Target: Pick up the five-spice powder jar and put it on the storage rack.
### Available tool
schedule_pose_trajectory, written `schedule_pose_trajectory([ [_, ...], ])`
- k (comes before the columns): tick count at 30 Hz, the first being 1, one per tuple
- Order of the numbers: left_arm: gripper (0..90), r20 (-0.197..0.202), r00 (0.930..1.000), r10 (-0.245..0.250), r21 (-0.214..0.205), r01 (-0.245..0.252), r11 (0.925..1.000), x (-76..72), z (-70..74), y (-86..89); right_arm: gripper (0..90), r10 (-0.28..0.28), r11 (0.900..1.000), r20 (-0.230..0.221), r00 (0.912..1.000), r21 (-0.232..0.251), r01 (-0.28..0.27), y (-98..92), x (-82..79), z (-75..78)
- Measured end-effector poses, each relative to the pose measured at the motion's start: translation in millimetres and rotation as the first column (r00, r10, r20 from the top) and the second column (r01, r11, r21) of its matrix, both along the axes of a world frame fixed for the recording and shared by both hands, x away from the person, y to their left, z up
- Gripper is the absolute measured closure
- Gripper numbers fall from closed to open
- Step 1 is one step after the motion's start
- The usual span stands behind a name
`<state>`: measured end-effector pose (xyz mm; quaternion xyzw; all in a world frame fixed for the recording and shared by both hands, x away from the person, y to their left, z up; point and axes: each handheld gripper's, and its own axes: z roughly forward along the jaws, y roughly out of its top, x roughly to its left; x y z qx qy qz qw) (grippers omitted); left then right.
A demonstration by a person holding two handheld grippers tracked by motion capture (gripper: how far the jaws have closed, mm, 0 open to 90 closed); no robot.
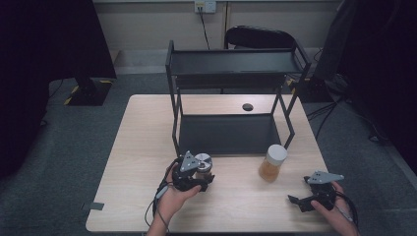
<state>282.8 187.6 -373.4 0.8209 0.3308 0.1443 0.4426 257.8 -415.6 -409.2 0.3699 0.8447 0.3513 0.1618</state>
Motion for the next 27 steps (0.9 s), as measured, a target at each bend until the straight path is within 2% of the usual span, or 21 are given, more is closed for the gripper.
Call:
schedule_pose_trajectory([
  [5,31.3,-0.003,0.9999,-0.01,0.009,0.01,0.9999,8.3,11.1,-1.5,0.0,0.0,1.0,0.0,1.0,0.0,0.0,0.0,0.0,0.0],
  [15,31.3,-0.006,0.9996,-0.027,-0.001,0.027,0.9996,21.0,31.8,-4.7,0.0,0.0,1.0,0.0,1.0,0.0,0.0,0.0,0.0,0.0],
  [19,31.3,-0.001,0.9993,-0.038,0.014,0.038,0.9992,25.3,41.9,-8.4,0.0,0.0,1.0,0.0,1.0,0.0,0.0,0.0,0.0,0.0],
  [24,31.3,-0.004,0.9989,-0.047,0.004,0.047,0.9989,30.3,51.4,-9.5,0.0,0.0,1.0,0.0,1.0,0.0,0.0,0.0,0.0,0.0],
  [27,31.3,-0.004,0.9985,-0.055,0.02,0.055,0.9983,35.8,61.8,-12.4,0.0,0.0,1.0,0.0,1.0,0.0,0.0,0.0,0.0,0.0],
])
